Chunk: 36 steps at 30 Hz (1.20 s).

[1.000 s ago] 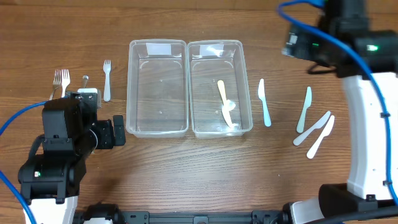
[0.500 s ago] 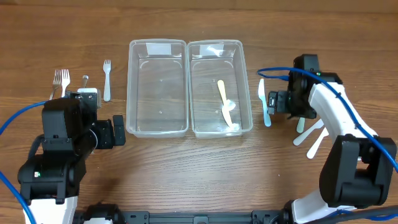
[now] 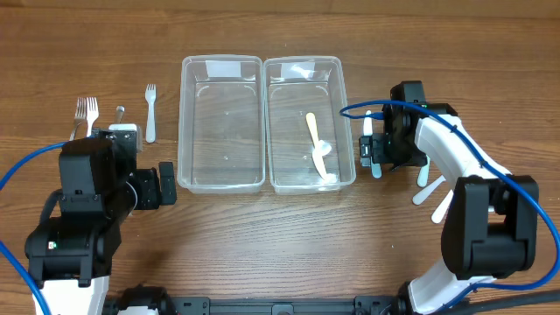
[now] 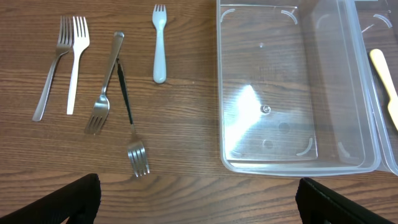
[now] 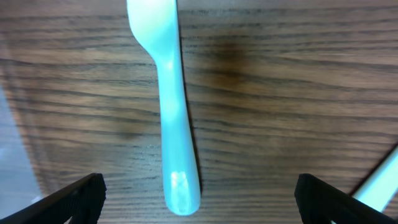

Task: Pack container
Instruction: 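Move the right gripper to the light-blue knife and grasp it, then carry the light-blue knife into the right container and release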

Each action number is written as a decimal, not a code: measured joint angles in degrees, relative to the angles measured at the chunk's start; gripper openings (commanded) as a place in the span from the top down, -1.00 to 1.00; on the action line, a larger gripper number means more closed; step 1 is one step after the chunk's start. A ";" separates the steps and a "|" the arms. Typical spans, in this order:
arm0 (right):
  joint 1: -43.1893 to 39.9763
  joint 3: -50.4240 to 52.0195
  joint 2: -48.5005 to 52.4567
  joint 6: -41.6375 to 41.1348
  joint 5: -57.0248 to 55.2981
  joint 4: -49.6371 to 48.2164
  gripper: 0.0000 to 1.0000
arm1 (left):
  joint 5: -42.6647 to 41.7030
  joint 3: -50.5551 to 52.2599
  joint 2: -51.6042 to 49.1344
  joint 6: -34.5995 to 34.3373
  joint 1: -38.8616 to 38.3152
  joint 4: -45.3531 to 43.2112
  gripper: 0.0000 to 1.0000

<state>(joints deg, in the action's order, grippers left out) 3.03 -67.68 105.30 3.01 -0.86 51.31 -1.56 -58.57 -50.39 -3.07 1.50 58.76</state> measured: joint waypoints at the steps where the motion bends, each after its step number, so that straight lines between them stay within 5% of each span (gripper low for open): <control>1: 0.00 0.00 0.85 0.02 0.02 -0.09 -0.98 | 0.00 0.00 0.00 0.00 0.00 0.00 -1.00; 9: 0.02 -0.28 4.48 -0.02 -0.85 -0.04 -0.75 | 0.00 0.00 0.00 0.00 0.00 0.00 -1.00; 19: -0.02 -0.59 4.70 -0.24 -1.09 0.09 0.25 | 0.02 0.00 0.00 0.00 0.00 0.00 -1.00; 36: -0.07 -0.63 4.70 0.02 -1.42 -0.24 0.64 | 0.02 0.00 0.00 0.00 0.00 0.00 -1.00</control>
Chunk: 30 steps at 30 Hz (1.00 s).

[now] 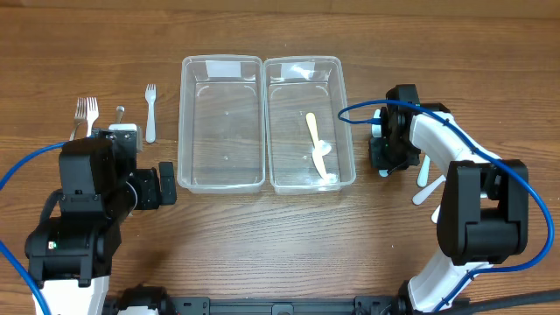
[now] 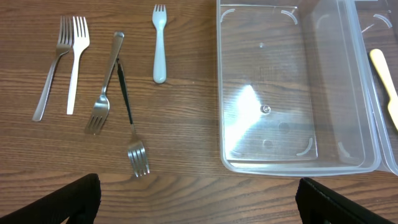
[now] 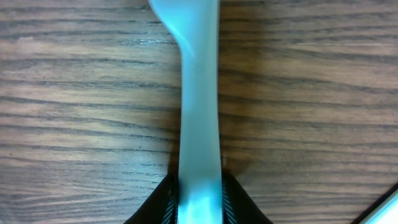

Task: Pack container
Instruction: 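Carry the light-blue knife into the right container and release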

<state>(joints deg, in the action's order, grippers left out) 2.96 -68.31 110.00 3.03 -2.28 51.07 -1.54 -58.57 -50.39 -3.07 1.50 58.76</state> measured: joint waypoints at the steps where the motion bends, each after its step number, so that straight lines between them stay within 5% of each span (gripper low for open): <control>1: 0.00 0.00 0.00 -0.02 0.02 0.02 0.74 | 0.00 0.00 0.00 0.00 0.00 0.00 -1.00; 4: 0.00 -0.04 0.00 -0.02 0.15 0.00 0.92 | 0.00 0.00 0.00 0.00 0.00 0.00 -1.00; 12: 0.02 -2.36 0.44 -1.95 0.79 4.79 0.92 | 0.00 0.00 0.00 0.00 0.00 -0.02 -1.00; 17: 0.68 -17.90 -3.43 -2.78 0.74 15.21 0.92 | 0.00 0.00 0.00 0.00 0.00 -0.04 -1.00; 20: 5.51 -31.23 -9.60 -3.43 0.42 19.17 0.92 | 0.00 0.00 0.00 0.00 0.00 -0.02 -1.00; 24: 16.02 -35.12 -12.63 -6.01 0.63 17.14 0.92 | 0.00 0.00 0.00 0.00 0.00 0.00 -1.00; 30: 24.00 -34.10 -0.04 -10.36 0.59 15.89 0.92 | 0.00 0.00 0.00 0.00 0.00 -0.02 -1.00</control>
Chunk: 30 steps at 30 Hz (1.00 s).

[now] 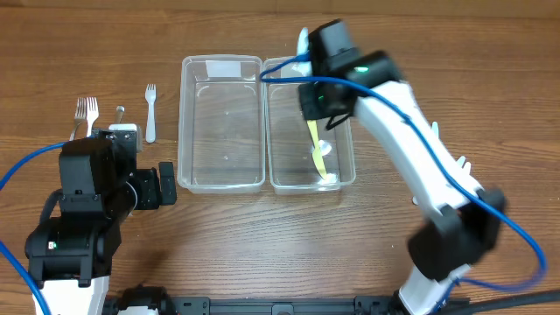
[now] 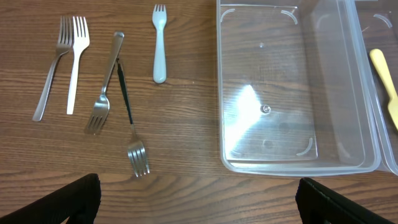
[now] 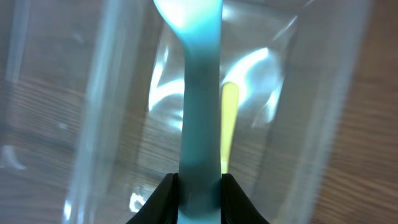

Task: Pack container
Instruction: 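Carry the light-blue knife into the right container and release, then lower the right gripper onto the light-blue spoon and grasp it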

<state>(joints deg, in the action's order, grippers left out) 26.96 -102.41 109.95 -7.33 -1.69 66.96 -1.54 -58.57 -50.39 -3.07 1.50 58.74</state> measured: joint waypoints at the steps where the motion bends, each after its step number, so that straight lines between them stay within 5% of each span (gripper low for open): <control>1: 0.44 0.26 2.64 -0.35 0.02 -0.02 0.93 | 0.00 0.00 0.00 0.00 0.00 0.00 -1.00; 5: 0.79 0.96 10.86 -1.05 0.85 -0.02 0.82 | 0.00 0.00 0.00 0.00 0.00 0.00 -1.00; 8: 0.79 1.31 12.63 -1.49 1.27 -0.11 0.03 | 0.00 0.00 0.00 0.00 0.00 0.00 -1.00; 11: 0.79 1.31 12.48 -1.64 1.33 0.09 -0.06 | 0.00 0.00 0.00 0.00 0.00 0.00 -1.00; 12: 0.79 1.31 12.48 -1.68 1.33 0.37 -0.27 | -0.02 0.00 0.00 0.00 0.00 0.02 -1.00; 21: -0.87 -4.15 4.74 -2.95 -3.45 4.42 -0.56 | 0.00 0.00 0.00 0.00 0.00 0.00 -1.00; 24: -7.58 -6.51 -6.27 -3.13 -5.18 4.94 -0.86 | 0.00 0.00 0.00 0.00 0.00 0.00 -1.00; 30: -30.10 -7.28 -13.29 -3.13 -5.16 10.58 -0.91 | 0.00 0.00 0.00 0.00 0.00 0.00 -1.00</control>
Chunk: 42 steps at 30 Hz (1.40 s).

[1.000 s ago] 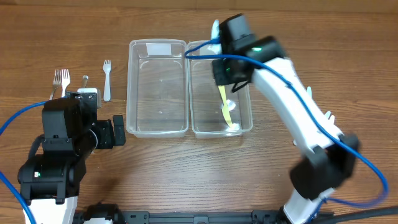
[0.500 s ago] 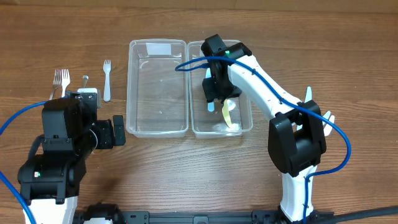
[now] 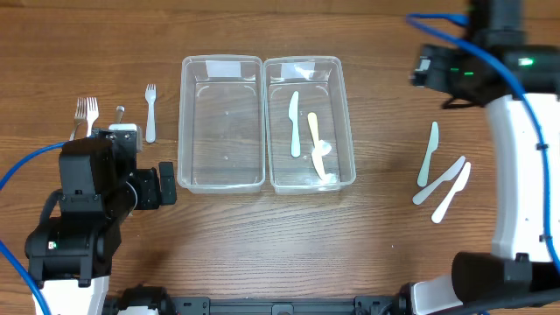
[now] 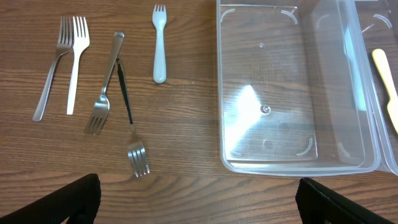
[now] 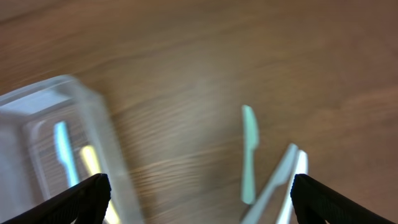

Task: Pack container
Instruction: 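Lower the right gripper onto the light-blue spoon and grasp it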

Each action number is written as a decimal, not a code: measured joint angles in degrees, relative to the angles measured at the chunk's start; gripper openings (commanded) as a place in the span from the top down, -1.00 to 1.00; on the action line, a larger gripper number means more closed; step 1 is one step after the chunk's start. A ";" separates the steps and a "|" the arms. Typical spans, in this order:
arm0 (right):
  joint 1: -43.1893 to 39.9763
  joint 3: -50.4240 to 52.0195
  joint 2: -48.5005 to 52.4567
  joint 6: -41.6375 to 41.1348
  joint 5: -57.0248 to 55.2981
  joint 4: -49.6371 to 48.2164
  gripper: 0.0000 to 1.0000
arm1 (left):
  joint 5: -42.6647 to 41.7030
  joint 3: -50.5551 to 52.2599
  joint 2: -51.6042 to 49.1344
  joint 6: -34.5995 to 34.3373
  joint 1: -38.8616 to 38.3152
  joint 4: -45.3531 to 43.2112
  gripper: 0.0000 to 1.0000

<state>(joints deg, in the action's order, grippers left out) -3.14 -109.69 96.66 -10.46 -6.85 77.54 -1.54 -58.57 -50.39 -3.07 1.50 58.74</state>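
Two clear containers stand side by side: the left one (image 3: pixel 220 122) holds nothing. In the right one (image 3: pixel 337 96) lie a pale blue knife (image 3: pixel 294 124), a yellow knife (image 3: pixel 312 129) and a whitish piece (image 3: pixel 323 164). My right gripper (image 3: pixel 427 72) is open and empty, raised beyond the table's far right; its blurred wrist view shows the right container (image 5: pixel 93 118) and the pale blue knife (image 5: pixel 62 152) inside. Open and empty too, my left gripper (image 4: pixel 198 208) sits low in front of the left container (image 4: pixel 298 158).
Three loose plastic knives lie right of the containers: a pale green one (image 3: pixel 427 154) and two white ones (image 3: pixel 444 182). Several forks (image 4: pixel 102 87) and a small pale blue fork (image 4: pixel 160 43) lie left of the containers.
My right gripper held the pale blue knife over the right container. That knife now lies inside the container, and the gripper is open, off at the far right. The left arm has not moved.
My right gripper stood open over the pale blue knife on the table right of the containers. Then it was shut on the knife's handle. Then it held the knife over the right container, where the knife now lies released.
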 measured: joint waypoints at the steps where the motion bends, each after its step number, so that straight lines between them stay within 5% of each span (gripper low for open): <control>1: -1.14 0.42 0.26 -0.04 0.31 0.07 -0.92 | -0.02 0.00 0.00 0.00 0.00 0.00 -1.00; 6: -8.98 14.69 1.77 0.44 2.01 -5.14 -0.99 | 0.00 0.00 0.00 0.00 0.00 -0.02 -1.00; 16: -9.86 43.76 2.69 1.20 6.34 -24.70 -1.00 | 0.00 0.00 0.00 0.00 0.00 -0.02 -1.00; 36: -9.86 46.86 8.72 4.81 7.37 -32.00 -0.98 | 0.00 0.00 0.00 0.00 0.00 -0.02 -1.00; 42: -9.86 46.86 8.74 5.62 7.52 -31.82 -0.53 | 0.00 0.00 0.00 0.00 0.00 -0.02 -1.00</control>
<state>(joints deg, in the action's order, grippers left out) -12.99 -62.83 105.41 -4.84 0.67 45.71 -1.54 -58.57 -50.39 -3.07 1.50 58.72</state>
